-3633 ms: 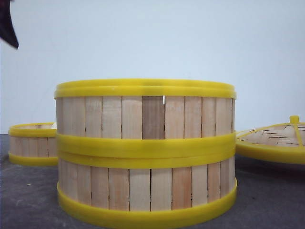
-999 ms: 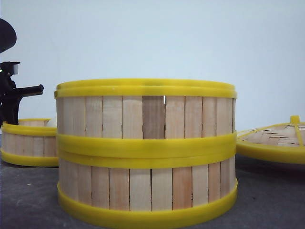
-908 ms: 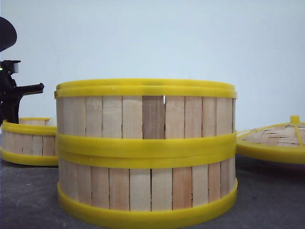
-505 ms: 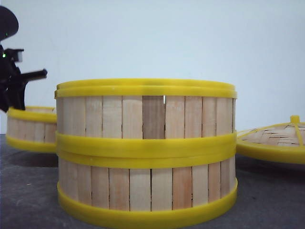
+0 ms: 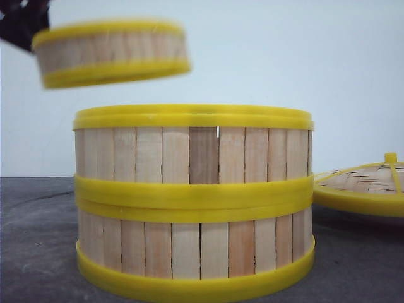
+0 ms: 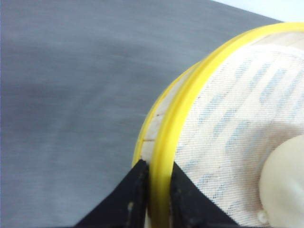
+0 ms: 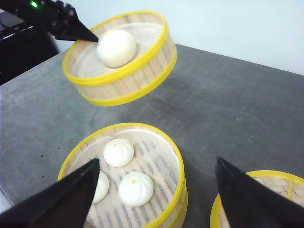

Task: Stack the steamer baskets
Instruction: 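Lift the basket with the left gripper and carry it above the stack, then lower the held basket onto the top of the stack with the left gripper, then open the left gripper and withdraw it from the stack, then move the right gripper over the woven lid and grasp its center hub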

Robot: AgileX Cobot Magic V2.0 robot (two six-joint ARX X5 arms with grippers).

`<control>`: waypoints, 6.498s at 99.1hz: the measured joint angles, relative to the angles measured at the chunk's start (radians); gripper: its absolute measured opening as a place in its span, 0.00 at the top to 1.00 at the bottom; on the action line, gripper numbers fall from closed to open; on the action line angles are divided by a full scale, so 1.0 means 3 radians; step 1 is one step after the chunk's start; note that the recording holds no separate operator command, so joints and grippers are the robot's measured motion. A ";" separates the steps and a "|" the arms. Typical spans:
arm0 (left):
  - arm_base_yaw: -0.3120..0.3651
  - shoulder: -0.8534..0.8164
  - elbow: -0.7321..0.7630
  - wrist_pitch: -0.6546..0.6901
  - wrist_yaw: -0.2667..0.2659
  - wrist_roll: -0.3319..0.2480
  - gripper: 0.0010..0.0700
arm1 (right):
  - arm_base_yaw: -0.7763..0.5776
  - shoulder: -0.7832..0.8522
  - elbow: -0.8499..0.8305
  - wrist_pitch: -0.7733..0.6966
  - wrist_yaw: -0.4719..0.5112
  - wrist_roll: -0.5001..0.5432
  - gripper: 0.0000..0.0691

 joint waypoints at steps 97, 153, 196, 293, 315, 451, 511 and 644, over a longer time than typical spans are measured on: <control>-0.1483 -0.0061 0.0051 -0.0732 -0.0395 0.0718 0.96 | 0.0000 -0.0001 0.0000 0.0001 0.0000 0.0000 0.30; -0.1483 -0.0055 -0.0239 -0.0422 -0.0373 0.0743 0.96 | 0.0000 -0.0001 0.0000 0.0001 0.0000 0.0000 0.30; -0.1484 -0.0055 -0.0451 -0.0272 -0.0352 0.0732 0.96 | 0.0000 -0.0001 0.0000 0.0006 0.0078 0.0000 0.30; -0.1446 0.0097 -0.0451 -0.0211 -0.0312 0.0706 0.93 | 0.0000 -0.0001 0.0000 0.0008 0.0076 0.0000 0.30; -0.1446 0.0097 -0.0450 -0.0136 -0.0295 0.0668 0.54 | 0.0000 -0.0001 0.0000 0.0008 0.0076 0.0000 0.30; -0.1439 -0.3291 -0.1804 0.0104 -0.1087 0.0282 0.50 | -0.0047 0.0126 0.0001 -0.0079 0.1134 0.0052 0.30; -0.1439 -0.3944 -0.1865 -0.0193 -0.1091 0.0230 0.50 | -0.1020 0.1878 0.0009 -0.0445 0.0857 0.0287 0.41; -0.1439 -0.3944 -0.1865 -0.0280 -0.1082 0.0145 0.50 | -0.1153 0.2861 0.0009 -0.0067 0.0847 0.0317 0.61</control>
